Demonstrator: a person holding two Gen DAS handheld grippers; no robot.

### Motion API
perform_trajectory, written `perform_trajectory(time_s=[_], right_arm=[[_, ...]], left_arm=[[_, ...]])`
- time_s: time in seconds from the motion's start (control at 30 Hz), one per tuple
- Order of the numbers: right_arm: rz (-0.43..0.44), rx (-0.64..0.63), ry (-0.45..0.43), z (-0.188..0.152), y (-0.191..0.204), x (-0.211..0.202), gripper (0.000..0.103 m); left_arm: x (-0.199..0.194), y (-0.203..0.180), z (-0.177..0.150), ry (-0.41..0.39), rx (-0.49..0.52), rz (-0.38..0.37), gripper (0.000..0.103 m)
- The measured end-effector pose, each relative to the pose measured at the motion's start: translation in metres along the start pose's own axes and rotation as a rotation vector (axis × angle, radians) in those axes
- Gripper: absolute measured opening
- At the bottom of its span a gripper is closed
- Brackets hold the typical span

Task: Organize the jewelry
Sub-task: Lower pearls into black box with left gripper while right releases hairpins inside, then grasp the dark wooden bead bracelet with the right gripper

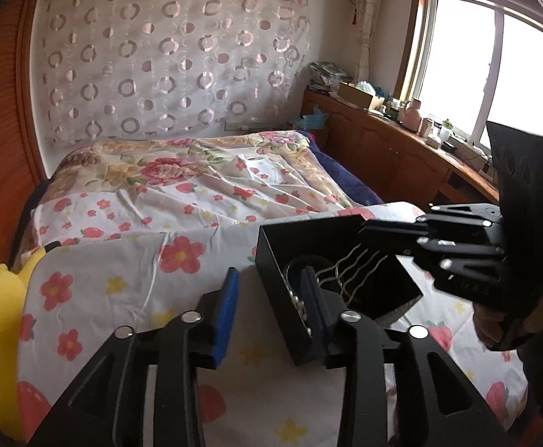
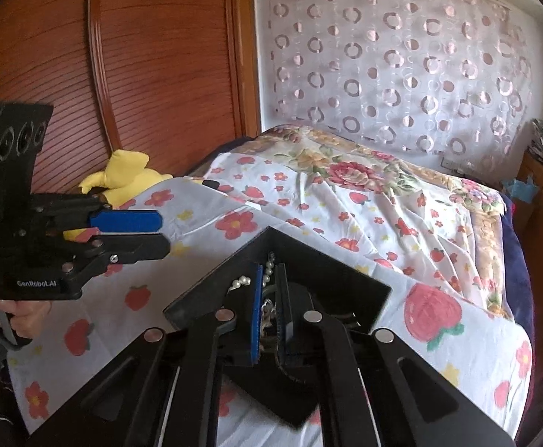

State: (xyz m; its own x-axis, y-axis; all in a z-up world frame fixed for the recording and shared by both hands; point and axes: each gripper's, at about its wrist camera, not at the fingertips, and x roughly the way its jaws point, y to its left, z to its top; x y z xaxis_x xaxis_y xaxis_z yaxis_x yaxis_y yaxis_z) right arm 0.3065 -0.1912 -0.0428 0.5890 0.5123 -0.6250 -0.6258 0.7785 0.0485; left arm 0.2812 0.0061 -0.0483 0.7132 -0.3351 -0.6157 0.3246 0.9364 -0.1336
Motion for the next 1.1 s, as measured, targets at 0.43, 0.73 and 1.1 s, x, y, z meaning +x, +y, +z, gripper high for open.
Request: perform_trajectory(time_s=[0.43,0.73,1.1], right_arm=[[-0.004,0.056,0.037,-0.086,0.041,-0.071,0.006],[-0.034,0.11,0.147,-0.142,0.059,-0.078,0.006],[-0.018,0.191,0.185,-0.161,0.063,-0.077,0.01]], left_arm=[[-0.046,-0.024,-0.068,0.006,-0.009,0.027,0.07],[-0.07,-0.04,-0.109,0.021,-0.025,0.012,0.071],[-0.086,-0.049,-0.131,0.016,-0.04,0.012,0.072]])
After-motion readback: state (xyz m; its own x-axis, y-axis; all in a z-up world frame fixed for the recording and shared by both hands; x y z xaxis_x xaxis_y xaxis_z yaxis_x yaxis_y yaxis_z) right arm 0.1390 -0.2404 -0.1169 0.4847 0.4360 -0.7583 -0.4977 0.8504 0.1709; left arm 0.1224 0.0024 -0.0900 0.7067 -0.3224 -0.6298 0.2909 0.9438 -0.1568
